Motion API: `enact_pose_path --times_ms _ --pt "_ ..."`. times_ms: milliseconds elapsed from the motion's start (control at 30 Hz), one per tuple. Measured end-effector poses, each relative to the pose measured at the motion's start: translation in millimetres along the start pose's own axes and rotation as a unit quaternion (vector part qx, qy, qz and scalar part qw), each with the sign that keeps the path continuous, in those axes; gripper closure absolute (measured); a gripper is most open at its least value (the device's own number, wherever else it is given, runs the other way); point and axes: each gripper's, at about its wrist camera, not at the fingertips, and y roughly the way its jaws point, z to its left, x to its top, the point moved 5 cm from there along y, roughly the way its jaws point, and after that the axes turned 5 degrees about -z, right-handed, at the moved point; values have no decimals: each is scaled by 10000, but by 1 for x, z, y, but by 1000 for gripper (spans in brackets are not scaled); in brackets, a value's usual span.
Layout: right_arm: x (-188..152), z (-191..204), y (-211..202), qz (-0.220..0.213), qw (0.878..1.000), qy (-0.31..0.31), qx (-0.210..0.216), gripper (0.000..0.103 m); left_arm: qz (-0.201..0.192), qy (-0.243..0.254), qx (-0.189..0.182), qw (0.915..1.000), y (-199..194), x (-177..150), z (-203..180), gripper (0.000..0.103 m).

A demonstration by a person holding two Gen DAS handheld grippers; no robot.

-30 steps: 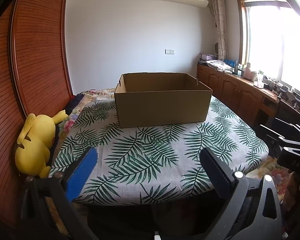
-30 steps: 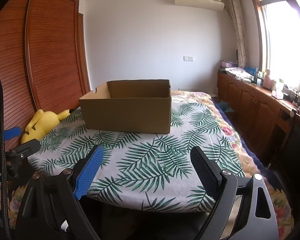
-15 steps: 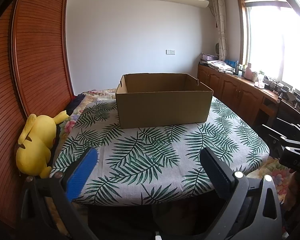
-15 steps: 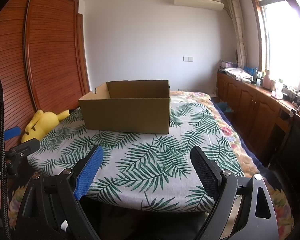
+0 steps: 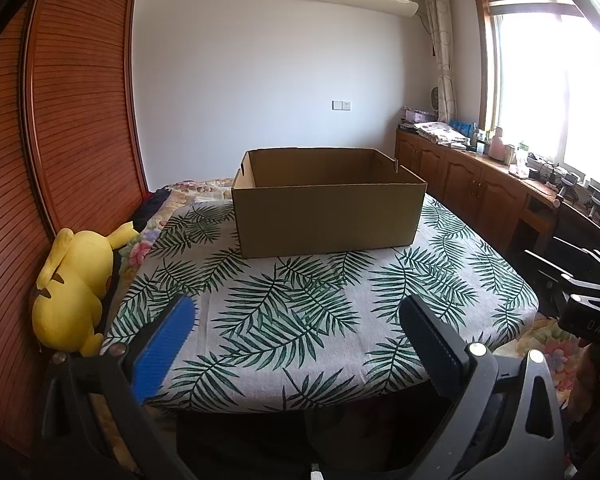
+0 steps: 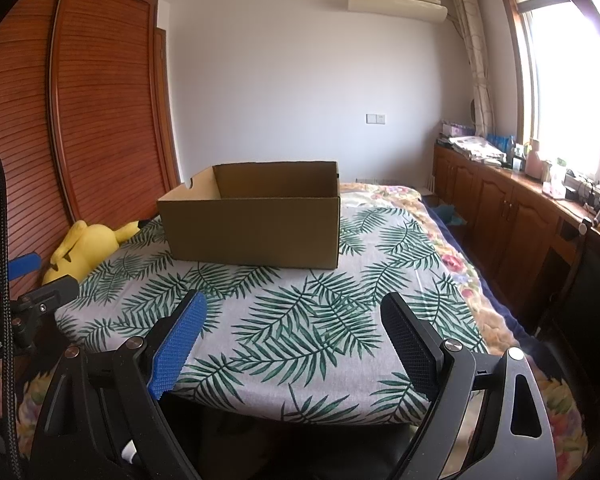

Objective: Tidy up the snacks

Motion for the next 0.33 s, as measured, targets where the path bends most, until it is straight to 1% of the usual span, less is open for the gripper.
enact_pose_path --times_ms 333 --pt "0 0 0 10 10000 13 8 13 3 0 5 10000 0 0 0 0"
